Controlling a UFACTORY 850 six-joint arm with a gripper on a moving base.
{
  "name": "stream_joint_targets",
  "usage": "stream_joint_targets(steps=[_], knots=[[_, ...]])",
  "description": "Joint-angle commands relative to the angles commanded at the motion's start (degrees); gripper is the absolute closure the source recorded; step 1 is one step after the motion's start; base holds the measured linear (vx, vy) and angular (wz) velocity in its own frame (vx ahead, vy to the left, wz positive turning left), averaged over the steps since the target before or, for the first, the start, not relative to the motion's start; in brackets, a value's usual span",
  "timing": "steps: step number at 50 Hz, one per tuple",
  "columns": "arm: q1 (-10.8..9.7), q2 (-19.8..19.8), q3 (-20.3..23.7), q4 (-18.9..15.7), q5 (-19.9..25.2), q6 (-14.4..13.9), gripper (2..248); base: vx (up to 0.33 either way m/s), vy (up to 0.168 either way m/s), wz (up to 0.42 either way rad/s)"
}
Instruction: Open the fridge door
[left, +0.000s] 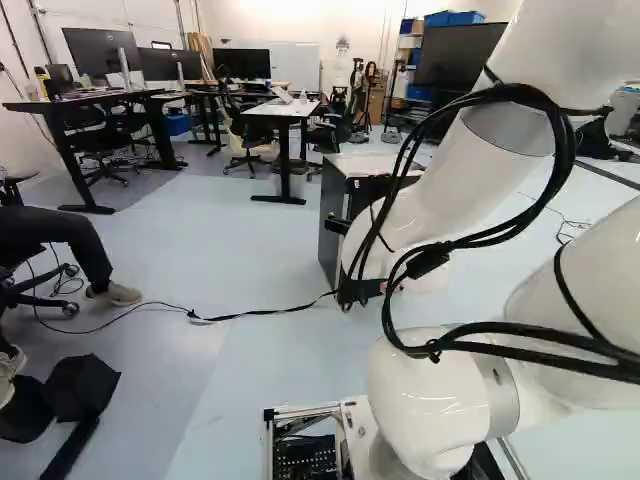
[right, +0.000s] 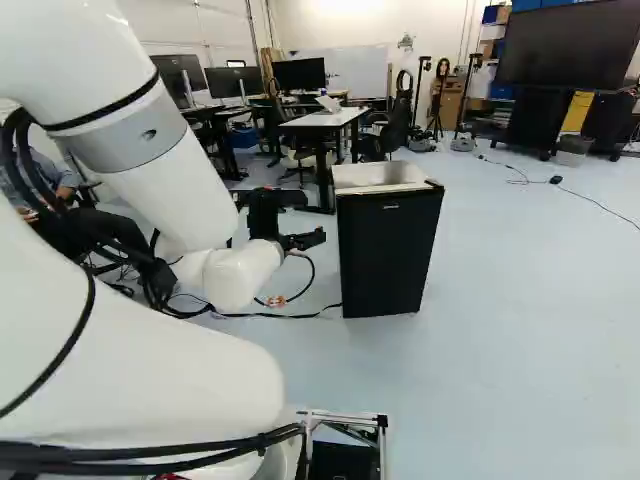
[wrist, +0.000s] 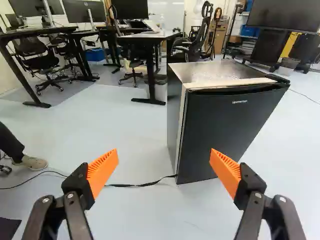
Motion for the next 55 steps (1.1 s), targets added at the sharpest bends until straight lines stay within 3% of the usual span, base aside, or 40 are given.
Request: stream_joint_targets(steps=[18,55], knots=[[0.0,-1.16,-0.99,0.0,0.0,0.0,3,0.0,0.0,0.0],[0.0,-9.42,-8.39,0.0,0.0,0.0,3,0.0,0.0,0.0]])
